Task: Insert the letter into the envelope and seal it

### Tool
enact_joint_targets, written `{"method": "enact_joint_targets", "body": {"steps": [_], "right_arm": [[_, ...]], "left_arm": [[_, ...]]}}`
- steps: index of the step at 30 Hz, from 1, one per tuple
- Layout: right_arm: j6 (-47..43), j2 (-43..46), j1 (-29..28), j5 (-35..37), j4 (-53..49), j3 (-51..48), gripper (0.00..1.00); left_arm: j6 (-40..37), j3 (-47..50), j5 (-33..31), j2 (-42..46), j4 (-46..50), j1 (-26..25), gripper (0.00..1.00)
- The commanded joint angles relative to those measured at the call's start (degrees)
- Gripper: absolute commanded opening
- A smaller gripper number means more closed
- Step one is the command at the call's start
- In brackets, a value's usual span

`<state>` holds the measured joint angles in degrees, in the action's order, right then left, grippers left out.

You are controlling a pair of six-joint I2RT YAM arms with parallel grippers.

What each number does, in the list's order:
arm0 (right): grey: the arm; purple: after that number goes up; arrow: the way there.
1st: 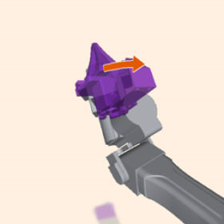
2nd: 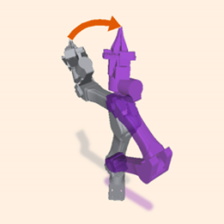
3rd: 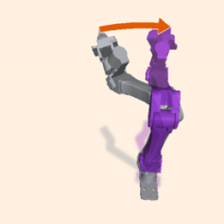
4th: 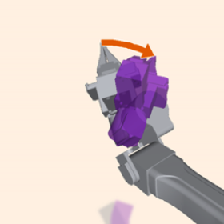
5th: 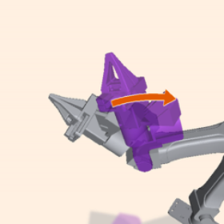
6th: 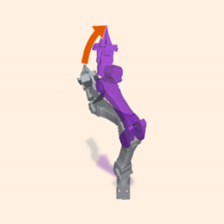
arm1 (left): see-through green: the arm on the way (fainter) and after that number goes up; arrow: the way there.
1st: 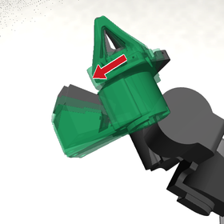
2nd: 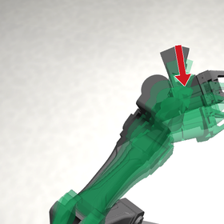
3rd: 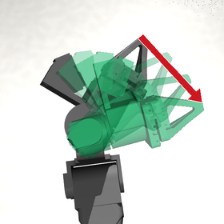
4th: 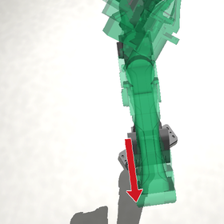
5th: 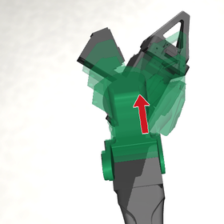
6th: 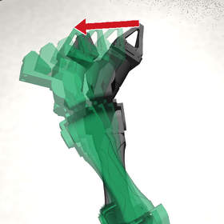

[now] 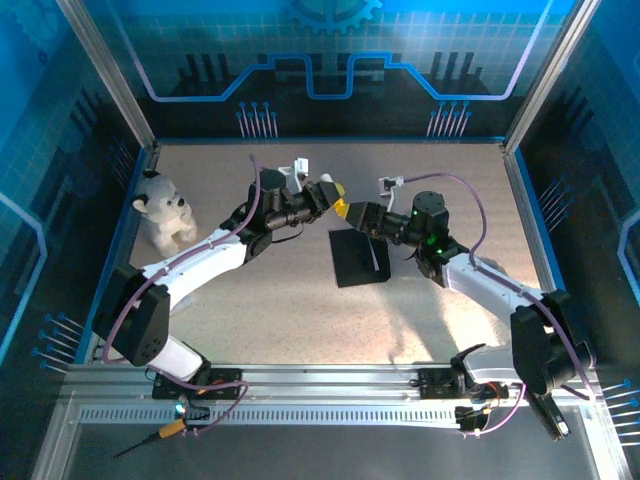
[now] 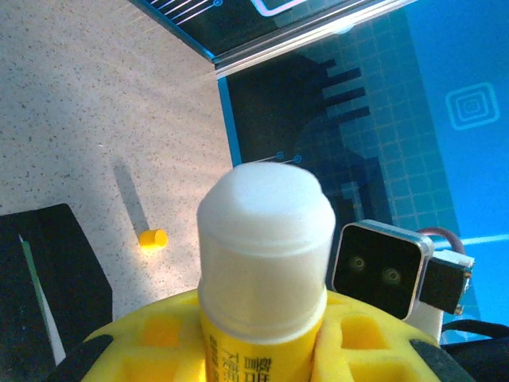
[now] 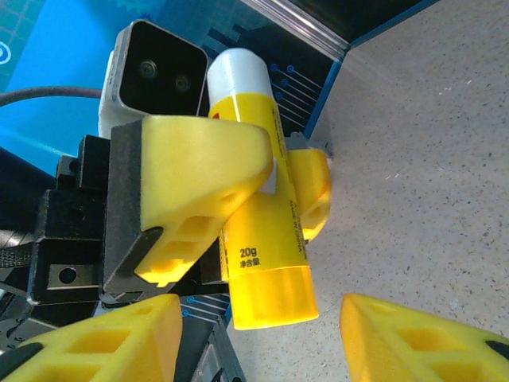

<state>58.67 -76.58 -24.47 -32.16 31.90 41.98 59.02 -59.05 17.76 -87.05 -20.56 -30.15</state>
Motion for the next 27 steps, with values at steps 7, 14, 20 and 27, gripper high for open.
{"method": "enact_joint_targets", "body": {"steps": [7, 14, 20, 27], "right_arm": [[3.0, -3.5, -1.7, 0.9, 9.3, 0.4, 0.55], [3.9, -4.3, -2.0, 2.9, 12.7, 0.1, 0.50], [4.1, -4.4, -2.1, 3.9, 12.9, 0.1, 0.36], [5.2, -5.4, -2.5, 4.2, 15.0, -0.4, 0.24]], "left_arm": [[4.1, 1.6, -0.7, 1.4, -6.4, 0.2, 0.00], [4.9, 2.7, -1.1, 1.5, -7.6, -0.3, 0.00], [4.8, 3.0, -1.4, 1.4, -7.6, -0.3, 0.00], [4.3, 3.0, -1.5, 1.4, -7.5, -0.4, 0.03]]}}
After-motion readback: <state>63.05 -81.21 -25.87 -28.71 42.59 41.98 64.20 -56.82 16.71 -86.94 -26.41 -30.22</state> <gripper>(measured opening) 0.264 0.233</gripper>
